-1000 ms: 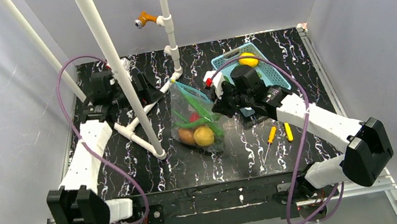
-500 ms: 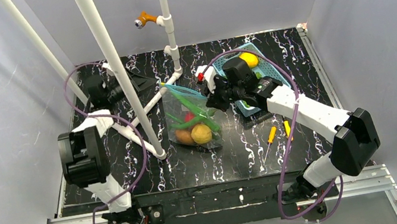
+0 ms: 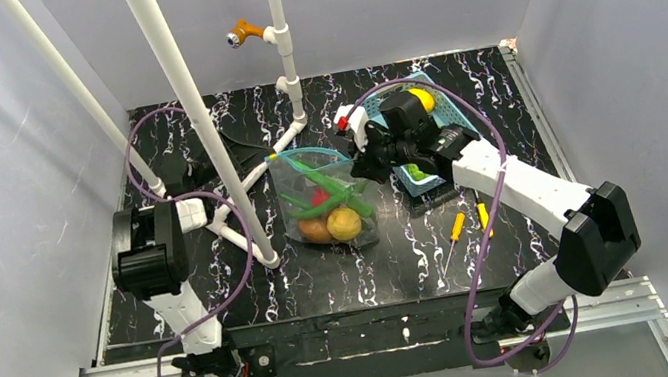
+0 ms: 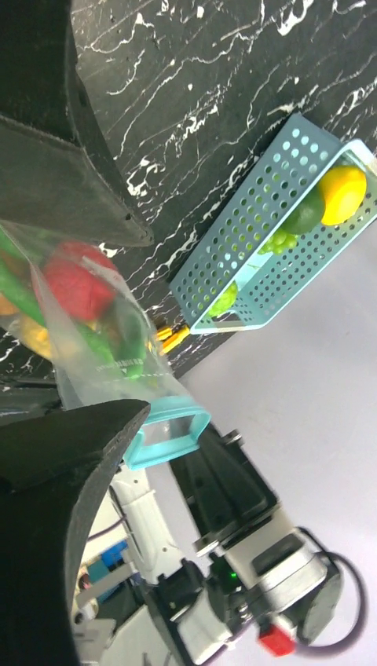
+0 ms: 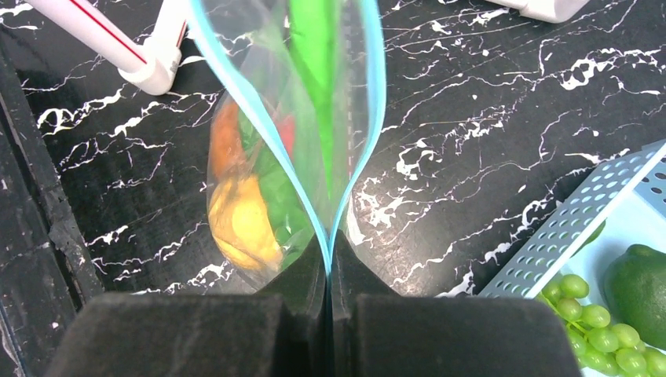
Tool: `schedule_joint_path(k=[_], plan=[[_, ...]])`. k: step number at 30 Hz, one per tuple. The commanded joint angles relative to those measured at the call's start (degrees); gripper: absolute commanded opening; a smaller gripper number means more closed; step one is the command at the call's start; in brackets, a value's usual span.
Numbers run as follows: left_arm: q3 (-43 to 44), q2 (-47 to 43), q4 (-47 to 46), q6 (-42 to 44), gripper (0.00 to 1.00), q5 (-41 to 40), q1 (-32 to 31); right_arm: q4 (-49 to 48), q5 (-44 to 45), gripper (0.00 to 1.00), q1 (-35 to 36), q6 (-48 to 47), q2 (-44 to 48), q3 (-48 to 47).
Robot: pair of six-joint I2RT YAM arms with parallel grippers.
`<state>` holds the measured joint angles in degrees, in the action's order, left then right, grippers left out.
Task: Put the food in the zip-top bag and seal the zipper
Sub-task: Adjust the zipper food storage bag at the center of the board.
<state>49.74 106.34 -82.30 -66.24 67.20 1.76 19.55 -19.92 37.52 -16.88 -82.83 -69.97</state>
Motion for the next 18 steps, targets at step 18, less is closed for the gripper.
schedule_joint_path(k=[18], plan=[[-8.7,-12.0,-1.1,16.5,0.73,-4.2,-0.9,-2.5,-3.7,0.01,-1.8,0.7,1.7,-1.2]])
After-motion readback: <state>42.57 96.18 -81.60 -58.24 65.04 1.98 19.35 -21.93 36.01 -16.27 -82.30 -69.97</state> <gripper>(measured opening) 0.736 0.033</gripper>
